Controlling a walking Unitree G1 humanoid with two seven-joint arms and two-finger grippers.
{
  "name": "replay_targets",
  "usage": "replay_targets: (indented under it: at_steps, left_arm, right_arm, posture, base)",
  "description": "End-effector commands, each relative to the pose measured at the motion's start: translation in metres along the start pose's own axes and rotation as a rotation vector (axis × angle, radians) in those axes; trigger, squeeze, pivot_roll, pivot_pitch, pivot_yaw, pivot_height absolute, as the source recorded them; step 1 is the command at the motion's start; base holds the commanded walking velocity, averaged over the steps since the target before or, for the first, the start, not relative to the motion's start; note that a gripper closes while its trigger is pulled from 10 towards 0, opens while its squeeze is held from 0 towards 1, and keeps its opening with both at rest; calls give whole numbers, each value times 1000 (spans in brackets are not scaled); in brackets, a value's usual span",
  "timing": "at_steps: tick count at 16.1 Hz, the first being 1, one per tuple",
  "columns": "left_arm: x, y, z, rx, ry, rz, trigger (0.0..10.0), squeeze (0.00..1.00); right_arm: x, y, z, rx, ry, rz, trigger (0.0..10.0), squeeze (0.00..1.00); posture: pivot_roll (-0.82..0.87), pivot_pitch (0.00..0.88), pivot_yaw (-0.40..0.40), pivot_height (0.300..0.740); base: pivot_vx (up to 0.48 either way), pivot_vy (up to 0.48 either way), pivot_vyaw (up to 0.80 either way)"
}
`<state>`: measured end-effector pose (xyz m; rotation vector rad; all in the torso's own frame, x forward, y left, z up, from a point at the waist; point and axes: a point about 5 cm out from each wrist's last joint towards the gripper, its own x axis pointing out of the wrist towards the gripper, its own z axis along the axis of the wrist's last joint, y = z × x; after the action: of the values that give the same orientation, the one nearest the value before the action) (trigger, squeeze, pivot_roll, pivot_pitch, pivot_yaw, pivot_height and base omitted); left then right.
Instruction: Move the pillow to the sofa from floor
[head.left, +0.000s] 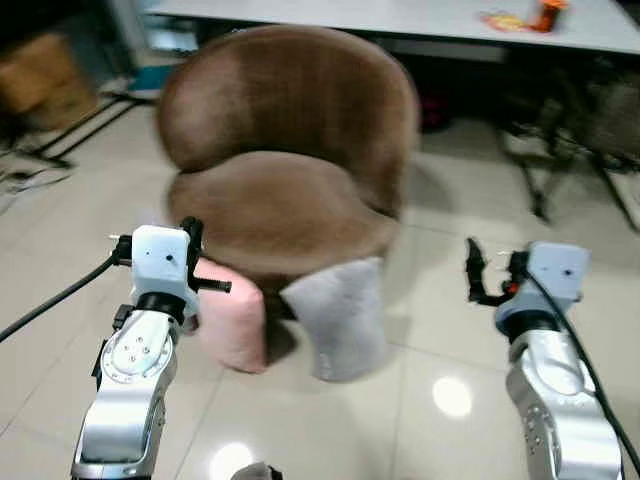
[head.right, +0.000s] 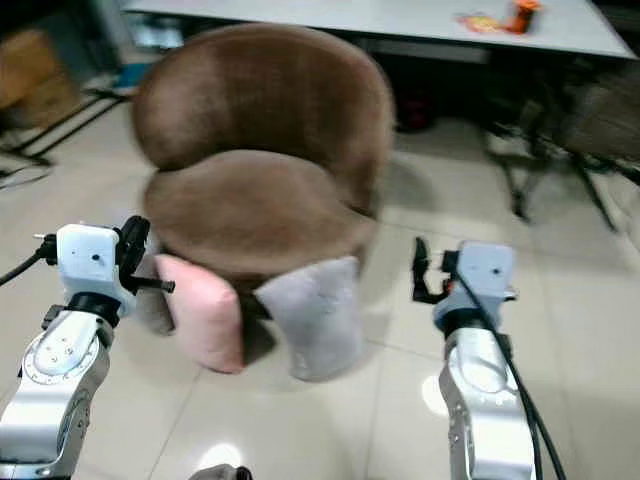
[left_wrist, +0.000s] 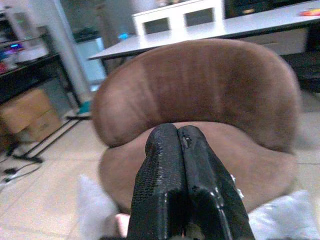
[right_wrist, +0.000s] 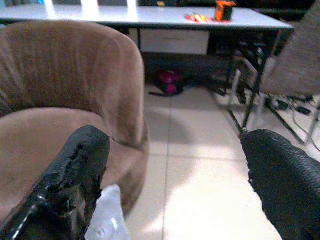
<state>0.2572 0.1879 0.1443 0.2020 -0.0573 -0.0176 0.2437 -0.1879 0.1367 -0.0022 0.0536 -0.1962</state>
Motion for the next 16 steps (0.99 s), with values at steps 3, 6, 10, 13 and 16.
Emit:
replay_targets:
  at_steps: [3, 6, 10, 13, 16]
  left_arm:
    - [2, 2, -4, 2, 11, -2, 10000, 0]
    - [4, 2, -5, -4, 13, -2, 10000, 0]
    - [6, 4, -6, -41, 22, 13, 10000, 0]
    - [7, 12, -8, -17, 33, 9, 10000, 0]
    - [17, 4, -5, -8, 15, -48, 10000, 0]
  right_arm:
    - [5, 1, 1, 62, 0, -7, 10000, 0]
    - [7, 3, 1, -5, -12, -5, 10000, 0]
    - [10, 3, -1, 52, 16, 1, 10000, 0]
    - [11, 8, 1, 69, 7, 9, 10000, 0]
    - [10, 2, 5, 18, -12, -19, 10000, 0]
  posture:
    - [-109, 29, 51, 740]
    - [-113, 27, 50, 740]
    - [-105, 39, 49, 740]
    - [-117, 56, 88, 740]
    - [-128, 66, 86, 740]
  base:
    - [388, 0, 0]
    - [437, 0, 0]
    - [443, 0, 0]
    - [444, 0, 0]
    - [439, 0, 0]
